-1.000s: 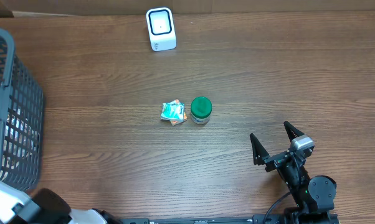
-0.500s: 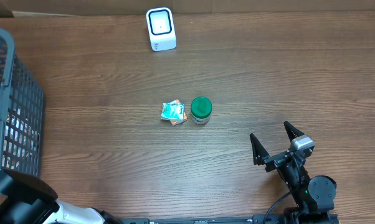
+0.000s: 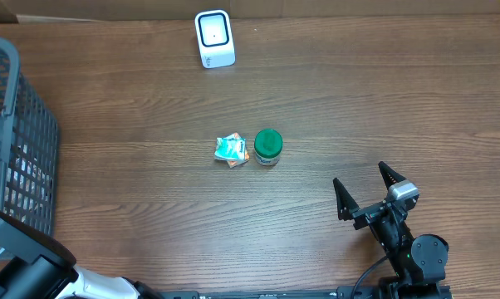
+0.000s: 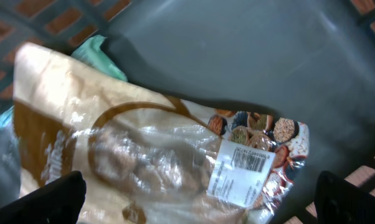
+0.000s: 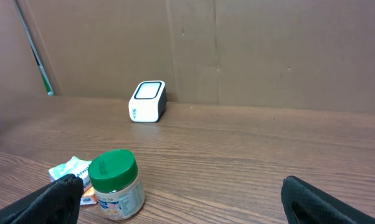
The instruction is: Scan the item barcode
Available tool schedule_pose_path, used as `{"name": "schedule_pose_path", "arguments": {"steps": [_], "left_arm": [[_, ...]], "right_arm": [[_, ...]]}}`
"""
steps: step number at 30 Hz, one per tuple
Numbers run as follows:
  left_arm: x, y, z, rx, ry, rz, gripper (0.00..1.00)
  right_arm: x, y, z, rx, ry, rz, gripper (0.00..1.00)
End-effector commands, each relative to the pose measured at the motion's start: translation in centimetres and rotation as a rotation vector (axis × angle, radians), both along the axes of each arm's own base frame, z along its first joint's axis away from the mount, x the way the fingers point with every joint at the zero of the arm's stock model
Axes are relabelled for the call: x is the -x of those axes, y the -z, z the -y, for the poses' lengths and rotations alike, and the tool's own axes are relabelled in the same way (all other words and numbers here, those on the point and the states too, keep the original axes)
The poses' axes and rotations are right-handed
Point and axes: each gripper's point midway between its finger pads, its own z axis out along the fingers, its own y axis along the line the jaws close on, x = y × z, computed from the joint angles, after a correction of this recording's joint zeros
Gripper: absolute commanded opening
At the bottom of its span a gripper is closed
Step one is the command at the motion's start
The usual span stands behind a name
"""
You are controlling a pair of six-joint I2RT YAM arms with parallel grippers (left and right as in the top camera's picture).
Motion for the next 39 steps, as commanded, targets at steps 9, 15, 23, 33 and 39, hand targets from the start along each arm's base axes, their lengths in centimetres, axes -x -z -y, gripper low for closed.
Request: {"name": "schedule_pose_path", "arguments": {"steps": [9, 15, 23, 33, 39], "left_arm": [[-1.9, 2.1, 0.0, -0.035, 0.192, -0.002, 0.99], [-2.9, 4.8, 0.7, 0.022, 0.286, -0.005, 1.00], [-3.0, 8.1, 1.3, 0.078, 0.314, -0.054, 1.00], [-0.7, 13.2, 3.0, 0.219, 0.286, -0.175, 0.93], [0.6, 16.3, 4.0, 0.299, 0.238, -0.235, 0.65]], "right_arm": [[0.0, 0.2, -0.1, -0.004, -0.002, 0.004, 1.00], [0.0, 0.2, -0.1, -0.004, -0.002, 0.004, 1.00], [0.0, 0.2, -0.1, -0.004, -0.002, 0.004, 1.00], [0.0, 0.2, -0.1, -0.004, -0.002, 0.004, 1.00], [0.0, 0.2, -0.1, -0.004, -0.002, 0.004, 1.00]]}}
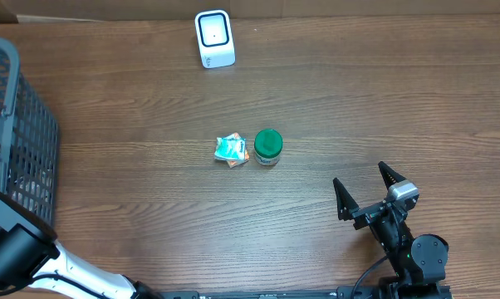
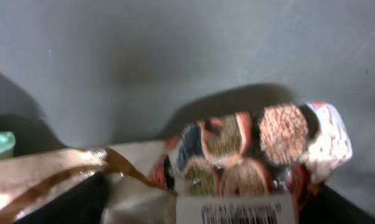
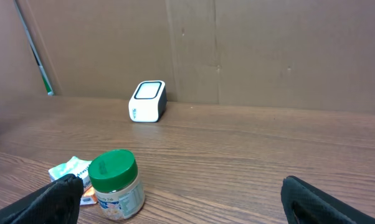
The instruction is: Scan the item barcode
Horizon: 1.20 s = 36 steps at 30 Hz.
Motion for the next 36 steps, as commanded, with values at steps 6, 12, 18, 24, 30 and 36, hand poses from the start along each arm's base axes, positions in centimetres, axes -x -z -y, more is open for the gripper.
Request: {"name": "schedule_pose_path", "arguments": {"steps": [6, 12, 18, 24, 30, 36], "left_arm": [[2.7, 6.3, 2.5, 0.131, -0.040, -0.150, 0.24], [2.3, 4.7, 2.1, 0.139, -0.047, -0.157, 0.08], [1.2, 0.6, 0.9, 0.137, -0.058, -0.154, 0.04], [0.6, -3.6, 0.0, 0.131, -0.117, -0.141, 0.04], [0.6, -7.6, 0.0, 0.119, -0.157, -0.119, 0.04], [0.9, -13.5, 0.1, 0.028, -0.187, -0.021, 0.04]], "right_arm": [[0.0, 0.2, -0.1, -0.003, -0.002, 0.004, 1.00], [0.0, 0.2, -0.1, -0.003, -0.002, 0.004, 1.00], [0.0, 0.2, -0.1, -0.003, -0.002, 0.004, 1.00], [0.0, 0.2, -0.1, -0.003, -0.002, 0.004, 1.00], [0.0, 0.2, -0.1, -0.003, -0.002, 0.004, 1.00], [0.0, 0.2, -0.1, -0.003, -0.002, 0.004, 1.00]]}}
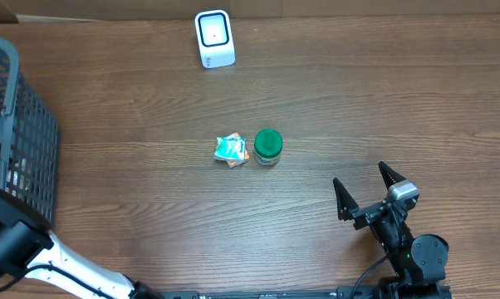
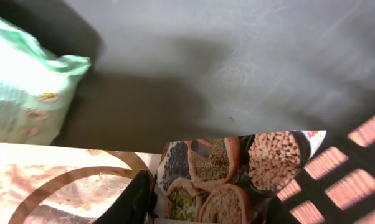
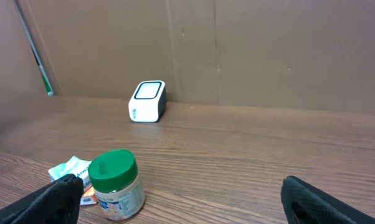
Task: Scan the item barcode
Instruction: 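Grasp the bread bag in the basket with the left gripper and lift, then carry the bread bag to the table beside the jar and release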
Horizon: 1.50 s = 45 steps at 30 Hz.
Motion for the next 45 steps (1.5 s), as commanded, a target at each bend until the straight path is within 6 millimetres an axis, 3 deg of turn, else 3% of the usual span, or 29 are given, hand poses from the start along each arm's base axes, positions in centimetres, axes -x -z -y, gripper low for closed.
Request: {"name": "schedule_pose_path", "arguments": {"steps": [1, 2, 7, 12, 16, 18, 23, 27, 33, 45], "left_arm": [[-0.2, -7.5, -0.4, -0.147, -0.044, 0.124, 0.04], [0.0, -9.6, -0.2, -0.181, -0.058, 0.161, 0.04], [0.8, -16.0, 0.7, -0.300, -0.086, 0.289, 0.04], [0.5, -22.6, 3.4, -0.363, -0.071, 0.500, 0.04], [0.6, -28.2, 6.5, -0.413, -0.014, 0.684, 0.04], [1.5, -32.7, 9.3, -0.473, 0.012, 0.811, 0.04], [2.1, -36.2, 14.6, -0.490, 0.124, 0.925, 0.04], [1.4, -35.8, 20.2, -0.371, 0.268, 0.953, 0.04], [-0.3, -32.0, 27.4, -0.214, 0.519, 0.863, 0.04], [-4.1, -21.9, 36.1, -0.160, 0.821, 0.540, 0.04]], "right_arm": [[0.0, 0.2, -0.1, -0.004, -0.002, 0.003, 1.00], [0.0, 0.2, -0.1, -0.004, -0.002, 0.003, 1.00], [0.0, 0.2, -0.1, -0.004, -0.002, 0.003, 1.00], [0.0, 0.2, -0.1, -0.004, -0.002, 0.003, 1.00], [0.0, 0.2, -0.1, -0.004, -0.002, 0.003, 1.00], [0.0, 0.2, -0.1, -0.004, -0.002, 0.003, 1.00], [0.0, 0.2, -0.1, -0.004, -0.002, 0.003, 1.00], [0.0, 0.2, -0.1, -0.004, -0.002, 0.003, 1.00], [0.0, 0.2, -0.1, -0.004, -0.002, 0.003, 1.00], [0.0, 0.2, -0.1, -0.004, -0.002, 0.003, 1.00]]}}
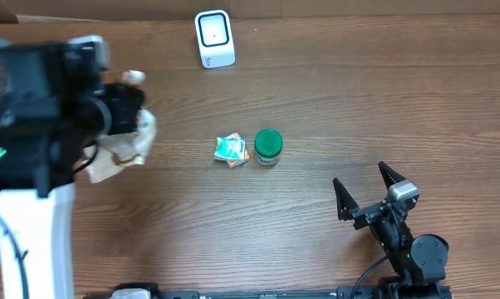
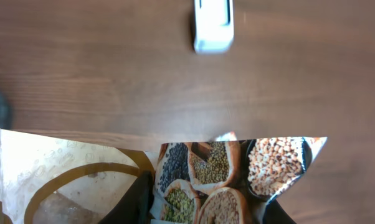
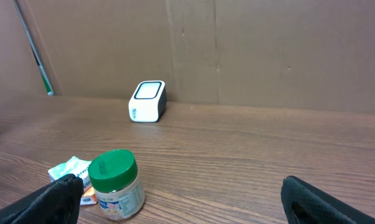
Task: Scan the item barcode
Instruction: 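Carry the bread bag to the table beside the jar and release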
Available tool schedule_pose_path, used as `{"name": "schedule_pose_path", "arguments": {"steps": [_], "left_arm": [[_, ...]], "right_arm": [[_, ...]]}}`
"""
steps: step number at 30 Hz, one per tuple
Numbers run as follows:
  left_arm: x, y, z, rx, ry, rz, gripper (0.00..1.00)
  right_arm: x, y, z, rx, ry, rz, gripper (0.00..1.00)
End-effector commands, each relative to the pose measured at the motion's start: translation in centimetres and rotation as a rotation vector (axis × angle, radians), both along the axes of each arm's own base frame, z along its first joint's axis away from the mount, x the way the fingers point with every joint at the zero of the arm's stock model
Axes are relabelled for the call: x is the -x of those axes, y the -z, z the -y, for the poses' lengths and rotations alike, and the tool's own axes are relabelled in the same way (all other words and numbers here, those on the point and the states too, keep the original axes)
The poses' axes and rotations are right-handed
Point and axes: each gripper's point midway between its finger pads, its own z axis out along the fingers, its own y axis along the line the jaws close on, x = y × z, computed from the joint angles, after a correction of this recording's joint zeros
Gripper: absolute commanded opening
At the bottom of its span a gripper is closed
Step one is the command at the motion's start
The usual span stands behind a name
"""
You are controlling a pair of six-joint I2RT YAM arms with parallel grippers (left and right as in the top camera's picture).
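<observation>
My left gripper (image 2: pixel 206 208) is shut on a bread bag (image 2: pixel 81 180), beige and brown, its end printed with grains and seeds (image 2: pixel 275 162). In the overhead view the left gripper (image 1: pixel 132 123) holds the bag (image 1: pixel 121 151) in the air over the left part of the table. The white barcode scanner (image 1: pixel 214 37) stands at the far edge, ahead of the bag, and shows as scanner (image 2: pixel 213 22) at the top of the left wrist view. The bag's barcode label is hidden. My right gripper (image 1: pixel 368 193) rests open and empty at the near right.
A green-lidded jar (image 1: pixel 267 147) and a small teal and orange packet (image 1: pixel 232 150) lie mid-table, right of the bag; the right wrist shows the jar (image 3: pixel 116 183) and scanner (image 3: pixel 147 101). The left arm (image 1: pixel 34 124) covers the grey basket at the left edge.
The left gripper was down in the grey basket, shut on the bag's printed end. Now it holds the bag up over the wooden table, with the scanner ahead. The right arm has not moved.
The left gripper hung open over the bread bag lying in the basket, its barcode label showing. Then it was close around the bag's printed end, then shut on it. Now the bag is out of the basket, above the table. The right arm stayed still throughout.
</observation>
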Motion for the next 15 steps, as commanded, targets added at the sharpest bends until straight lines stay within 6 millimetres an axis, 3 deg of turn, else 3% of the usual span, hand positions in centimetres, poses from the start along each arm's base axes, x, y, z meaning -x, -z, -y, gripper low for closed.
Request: {"name": "schedule_pose_path", "arguments": {"steps": [1, 5, 10, 15], "left_arm": [[-1.0, 2.8, 1.4, -0.124, 0.047, -0.070, 0.04], [-1.9, 6.1, 3.2, -0.206, 0.095, -0.162, 0.04], [-2.7, 11.2, 4.1, -0.303, 0.086, -0.302, 0.04], [-3.3, 15.7, 5.3, -0.302, 0.070, -0.417, 0.04]], "right_arm": [[0.0, 0.2, -0.1, -0.003, -0.002, 0.003, 1.00], [0.0, 0.2, -0.1, -0.003, -0.002, 0.003, 1.00], [0.0, 0.2, -0.1, -0.003, -0.002, 0.003, 1.00], [0.0, 0.2, -0.1, -0.003, -0.002, 0.003, 1.00]]}}
